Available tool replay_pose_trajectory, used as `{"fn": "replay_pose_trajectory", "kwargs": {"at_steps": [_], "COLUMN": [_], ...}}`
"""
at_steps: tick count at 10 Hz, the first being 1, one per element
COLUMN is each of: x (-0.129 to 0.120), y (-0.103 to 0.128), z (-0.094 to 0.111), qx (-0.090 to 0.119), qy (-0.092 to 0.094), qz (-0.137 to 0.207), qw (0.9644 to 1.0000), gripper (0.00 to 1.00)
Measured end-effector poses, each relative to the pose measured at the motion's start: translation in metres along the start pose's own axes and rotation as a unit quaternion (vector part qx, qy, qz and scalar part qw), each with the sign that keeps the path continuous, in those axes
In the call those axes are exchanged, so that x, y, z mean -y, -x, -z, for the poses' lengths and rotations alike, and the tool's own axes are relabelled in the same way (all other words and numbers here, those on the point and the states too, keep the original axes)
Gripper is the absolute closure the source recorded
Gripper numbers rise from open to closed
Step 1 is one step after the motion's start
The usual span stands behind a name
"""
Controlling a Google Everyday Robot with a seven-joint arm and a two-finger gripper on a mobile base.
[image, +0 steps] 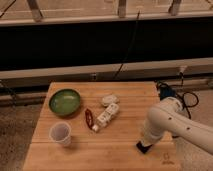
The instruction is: Knock the eraser over
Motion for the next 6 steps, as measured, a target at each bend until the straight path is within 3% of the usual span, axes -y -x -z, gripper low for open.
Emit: {"fn": "replay_pose_trajectory", "kwargs": {"at_steps": [3,6], "x": [0.014,-0.005], "y": [-0.019,-0.014], "z": [-0.004,-0.004], "qx": [0.003,0.004], "qy": [0.002,0.012], "qz": [-0.010,-0.008], "qw": [0.9999,0.9999], "gripper": [0.86,0.99]}}
